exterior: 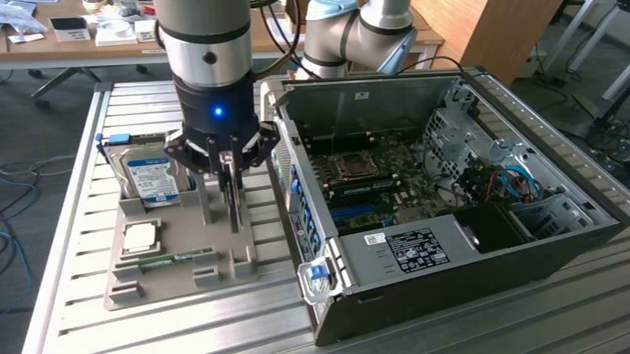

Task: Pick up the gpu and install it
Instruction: 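Pick up the gpu and move the gpu toward the slot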

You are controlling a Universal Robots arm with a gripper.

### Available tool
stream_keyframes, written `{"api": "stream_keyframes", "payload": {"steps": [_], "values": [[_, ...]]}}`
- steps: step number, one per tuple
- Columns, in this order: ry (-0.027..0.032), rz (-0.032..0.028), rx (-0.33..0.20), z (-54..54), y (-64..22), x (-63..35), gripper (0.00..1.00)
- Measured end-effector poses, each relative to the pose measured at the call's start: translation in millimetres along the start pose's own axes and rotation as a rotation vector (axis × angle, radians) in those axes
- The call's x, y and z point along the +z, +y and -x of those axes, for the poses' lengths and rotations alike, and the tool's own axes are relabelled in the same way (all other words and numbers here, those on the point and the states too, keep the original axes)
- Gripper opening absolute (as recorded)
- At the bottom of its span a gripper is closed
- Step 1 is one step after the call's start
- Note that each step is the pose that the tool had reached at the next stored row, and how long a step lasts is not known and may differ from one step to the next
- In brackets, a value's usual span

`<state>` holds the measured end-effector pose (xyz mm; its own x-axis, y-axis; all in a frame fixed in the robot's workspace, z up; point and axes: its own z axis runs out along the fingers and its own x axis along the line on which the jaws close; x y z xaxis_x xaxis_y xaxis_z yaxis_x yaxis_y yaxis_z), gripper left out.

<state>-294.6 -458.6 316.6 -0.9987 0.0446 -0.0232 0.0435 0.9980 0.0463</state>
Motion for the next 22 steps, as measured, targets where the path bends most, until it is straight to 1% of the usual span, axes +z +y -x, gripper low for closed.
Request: {"api": "stream_keyframes", "payload": {"steps": [6,14,22], "values": [[0.0000,0.0002,0.000,0.2,0.4,-9.0,0.27],[-0.0001,0.0003,0.000,0.5,1.1,-23.7,0.27],[0.0000,0.0002,0.000,0.8,1.6,-34.0,0.27]]}}
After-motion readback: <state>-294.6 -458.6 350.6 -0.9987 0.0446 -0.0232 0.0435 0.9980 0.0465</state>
